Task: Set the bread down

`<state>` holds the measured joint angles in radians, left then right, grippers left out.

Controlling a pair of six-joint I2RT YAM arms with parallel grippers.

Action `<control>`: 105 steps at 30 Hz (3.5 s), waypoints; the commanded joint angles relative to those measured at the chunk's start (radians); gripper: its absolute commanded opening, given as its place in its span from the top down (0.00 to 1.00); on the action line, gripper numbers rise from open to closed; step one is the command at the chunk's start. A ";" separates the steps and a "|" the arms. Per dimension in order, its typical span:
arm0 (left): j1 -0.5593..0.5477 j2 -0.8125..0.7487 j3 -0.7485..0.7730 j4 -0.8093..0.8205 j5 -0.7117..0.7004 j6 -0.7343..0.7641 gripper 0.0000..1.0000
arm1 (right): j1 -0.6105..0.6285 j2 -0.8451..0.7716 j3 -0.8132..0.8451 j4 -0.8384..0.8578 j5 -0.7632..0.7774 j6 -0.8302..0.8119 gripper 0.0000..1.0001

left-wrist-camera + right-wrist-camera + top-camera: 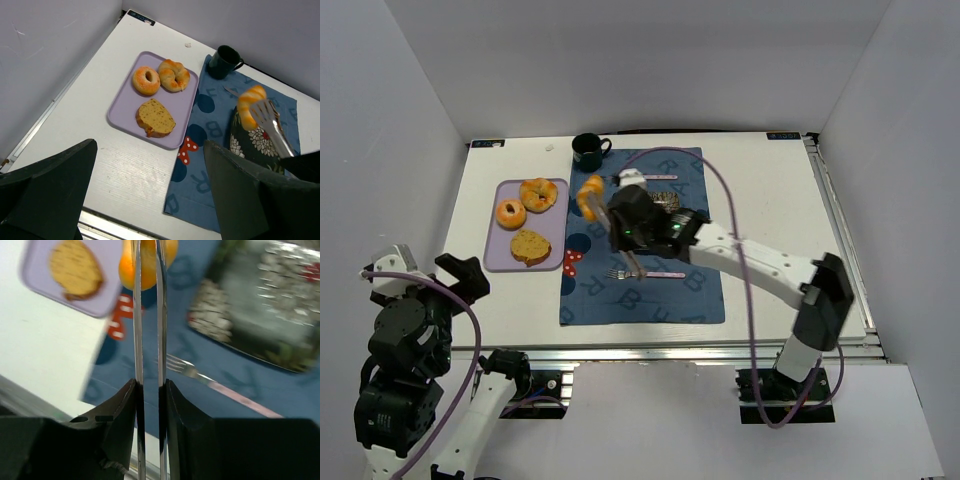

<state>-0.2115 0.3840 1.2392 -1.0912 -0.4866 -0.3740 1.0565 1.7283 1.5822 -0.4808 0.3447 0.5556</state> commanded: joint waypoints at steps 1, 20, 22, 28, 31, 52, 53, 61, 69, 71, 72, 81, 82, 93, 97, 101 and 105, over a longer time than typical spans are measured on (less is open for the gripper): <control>-0.003 0.016 0.035 0.010 0.016 0.014 0.02 | -0.104 -0.137 -0.138 0.094 -0.059 -0.143 1.00; -0.003 0.050 0.042 0.014 0.002 0.014 0.02 | -0.266 -0.085 -0.292 0.168 -0.191 -0.252 1.00; -0.003 0.053 0.039 0.016 0.003 0.015 0.02 | -0.273 -0.072 -0.303 0.174 -0.194 -0.252 1.00; -0.003 0.058 0.028 0.019 0.005 0.020 0.02 | -0.276 -0.044 -0.326 0.182 -0.210 -0.232 1.00; -0.003 0.058 0.025 0.016 0.005 0.020 0.02 | -0.276 -0.035 -0.332 0.180 -0.204 -0.227 0.88; -0.003 0.042 0.014 0.022 0.010 0.004 0.02 | -0.251 -0.183 -0.266 0.065 -0.101 -0.250 0.36; -0.003 0.042 0.014 0.024 0.010 0.004 0.02 | -0.241 -0.187 -0.254 0.064 -0.102 -0.256 0.35; -0.002 0.053 0.016 0.037 0.006 -0.006 0.02 | -0.093 0.035 -0.009 0.107 -0.226 -0.293 0.33; -0.003 0.065 0.028 0.028 -0.007 0.000 0.02 | -0.056 0.289 0.266 0.120 -0.335 -0.336 0.33; -0.003 0.067 0.022 0.027 -0.006 0.001 0.02 | -0.055 0.344 0.304 0.123 -0.367 -0.336 0.33; -0.002 0.067 0.020 0.027 -0.004 0.001 0.02 | -0.055 0.361 0.338 0.125 -0.381 -0.336 0.33; -0.003 0.069 -0.003 0.030 -0.003 0.009 0.02 | -0.055 0.491 0.404 0.143 -0.421 -0.323 0.34; -0.003 0.069 -0.003 0.030 -0.004 0.010 0.02 | -0.055 0.508 0.406 0.146 -0.427 -0.319 0.34; -0.003 0.064 -0.020 0.028 -0.013 0.023 0.02 | -0.055 0.570 0.387 0.156 -0.469 -0.292 0.44; -0.003 0.059 -0.023 0.025 -0.017 0.024 0.02 | -0.055 0.564 0.383 0.153 -0.492 -0.278 0.74; -0.003 0.053 -0.023 0.022 -0.020 0.026 0.02 | -0.055 0.525 0.383 0.143 -0.495 -0.257 0.97; -0.003 0.049 -0.017 0.019 -0.015 0.020 0.02 | -0.055 0.462 0.378 0.151 -0.493 -0.235 1.00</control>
<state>-0.2115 0.4351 1.2198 -1.0695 -0.4908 -0.3595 1.0027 2.3001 1.9484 -0.3637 -0.1345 0.2974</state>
